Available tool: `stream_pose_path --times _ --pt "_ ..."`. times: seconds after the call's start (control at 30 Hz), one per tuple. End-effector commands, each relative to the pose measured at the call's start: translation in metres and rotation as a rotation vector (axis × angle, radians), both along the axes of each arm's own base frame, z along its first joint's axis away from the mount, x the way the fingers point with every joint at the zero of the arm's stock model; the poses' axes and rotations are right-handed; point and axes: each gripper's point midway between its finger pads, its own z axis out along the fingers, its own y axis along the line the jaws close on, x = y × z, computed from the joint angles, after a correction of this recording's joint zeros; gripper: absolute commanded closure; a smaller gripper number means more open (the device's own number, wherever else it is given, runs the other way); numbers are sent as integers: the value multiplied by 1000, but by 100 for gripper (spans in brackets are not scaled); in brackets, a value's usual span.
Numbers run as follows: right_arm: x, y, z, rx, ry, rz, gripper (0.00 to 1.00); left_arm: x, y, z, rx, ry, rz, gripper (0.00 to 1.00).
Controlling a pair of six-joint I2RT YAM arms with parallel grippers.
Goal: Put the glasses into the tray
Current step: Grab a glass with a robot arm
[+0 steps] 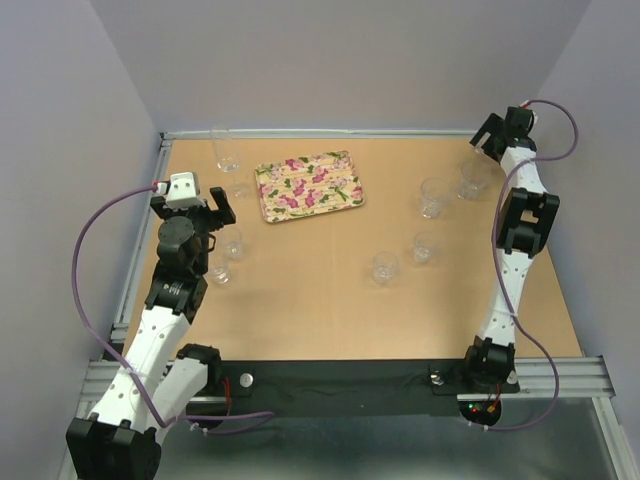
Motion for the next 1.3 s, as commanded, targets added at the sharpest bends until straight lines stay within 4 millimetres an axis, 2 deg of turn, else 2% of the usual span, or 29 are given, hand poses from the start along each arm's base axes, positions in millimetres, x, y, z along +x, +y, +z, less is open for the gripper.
stream_pose_path --times 0.0,0.13,0.2,0.23,0.33,0.7,0.8,1.03,1.07,1.17,1.27 --pt "25 -17 50 -8 -177 -60 3 1 3 18 3 -63 15 5" --pt "31 -19 40 11 -192 -83 3 5 1 13 8 -45 9 5" --pt "35 -18 43 19 -216 -78 3 5 1 11 8 -41 9 5" --pt "37 -18 37 27 -214 -81 4 5 1 10 9 -36 9 5" --pt "41 -19 35 31 -228 -89 5 6 1 7 11 -30 9 5" --pt "49 -26 24 36 -252 -135 15 7 3 2 13 -12 25 6" --pt "47 -31 18 26 -243 -155 25 5 4 3 13 -16 30 6" --pt "44 -26 7 62 -218 -115 49 3 6 6 11 -25 36 6" --pt "43 -25 8 63 -218 -107 54 2 6 7 11 -28 36 6" --pt "41 -23 9 63 -208 -87 61 1 6 9 9 -36 32 6" --pt "38 -23 17 49 -208 -61 67 0 5 11 7 -43 29 6"
